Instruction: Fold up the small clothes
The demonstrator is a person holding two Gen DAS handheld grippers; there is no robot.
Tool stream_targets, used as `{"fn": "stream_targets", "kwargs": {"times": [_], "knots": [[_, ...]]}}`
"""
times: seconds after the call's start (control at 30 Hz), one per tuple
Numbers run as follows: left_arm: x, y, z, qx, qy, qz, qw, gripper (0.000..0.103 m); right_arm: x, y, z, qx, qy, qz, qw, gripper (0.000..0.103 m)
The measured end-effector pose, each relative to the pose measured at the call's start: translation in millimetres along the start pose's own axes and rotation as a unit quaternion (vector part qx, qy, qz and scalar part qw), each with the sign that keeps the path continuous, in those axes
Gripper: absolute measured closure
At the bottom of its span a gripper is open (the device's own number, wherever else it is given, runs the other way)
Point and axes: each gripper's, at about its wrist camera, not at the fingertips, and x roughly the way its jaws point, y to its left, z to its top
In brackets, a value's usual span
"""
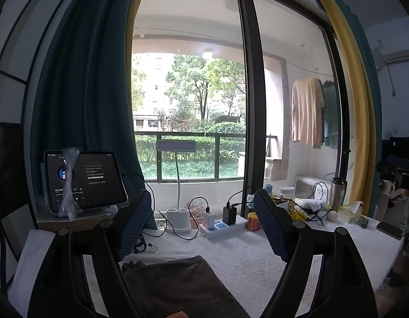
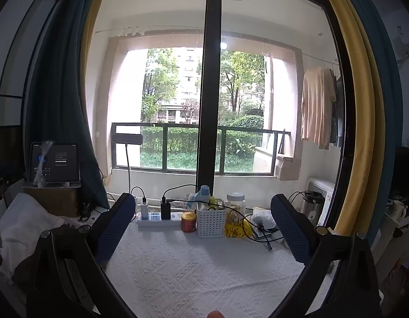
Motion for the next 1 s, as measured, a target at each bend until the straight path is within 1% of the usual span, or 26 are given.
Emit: {"fn": "stream_targets", "kwargs": {"times": [0.5, 1.0], "knots": [[1, -4, 0, 0.002, 0.002, -0.003, 1.0000, 0.021, -1, -7, -2, 0.006, 0.003, 0.000, 1.000, 0.002], [3, -12, -1, -0.004, 0.007, -0.017, 0.9998, 0.021, 2, -11, -7, 0.009, 0.007, -0.002, 1.000, 0.002]]}}
